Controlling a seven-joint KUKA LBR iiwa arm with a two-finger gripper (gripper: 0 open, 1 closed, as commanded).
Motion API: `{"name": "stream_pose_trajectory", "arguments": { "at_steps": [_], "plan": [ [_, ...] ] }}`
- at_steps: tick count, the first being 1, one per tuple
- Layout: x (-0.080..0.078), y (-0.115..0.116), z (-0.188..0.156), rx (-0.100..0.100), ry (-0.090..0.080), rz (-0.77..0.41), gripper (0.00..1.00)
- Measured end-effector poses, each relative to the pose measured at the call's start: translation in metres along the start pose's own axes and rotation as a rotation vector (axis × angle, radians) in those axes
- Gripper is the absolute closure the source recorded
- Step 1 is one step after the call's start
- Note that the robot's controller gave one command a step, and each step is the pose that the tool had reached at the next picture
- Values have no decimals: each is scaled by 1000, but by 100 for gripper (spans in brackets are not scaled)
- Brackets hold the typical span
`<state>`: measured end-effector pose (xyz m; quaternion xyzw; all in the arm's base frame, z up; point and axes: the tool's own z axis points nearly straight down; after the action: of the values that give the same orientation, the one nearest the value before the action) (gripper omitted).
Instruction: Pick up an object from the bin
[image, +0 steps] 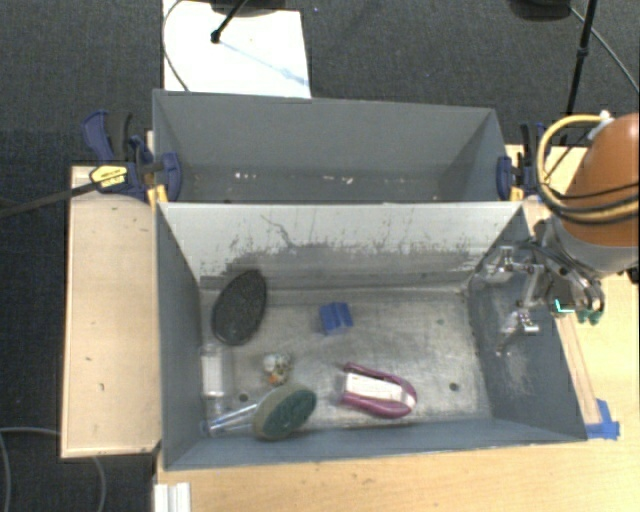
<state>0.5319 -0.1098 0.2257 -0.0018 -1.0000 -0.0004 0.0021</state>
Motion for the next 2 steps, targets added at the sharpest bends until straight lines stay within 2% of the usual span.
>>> {"name": "stream_pose_trajectory", "arguments": {
  "at_steps": [1,2],
  "plan": [
    [52,115,79,-4,2,61,0],
    [51,147,154,-1,-21,-39,0]
  ]
}}
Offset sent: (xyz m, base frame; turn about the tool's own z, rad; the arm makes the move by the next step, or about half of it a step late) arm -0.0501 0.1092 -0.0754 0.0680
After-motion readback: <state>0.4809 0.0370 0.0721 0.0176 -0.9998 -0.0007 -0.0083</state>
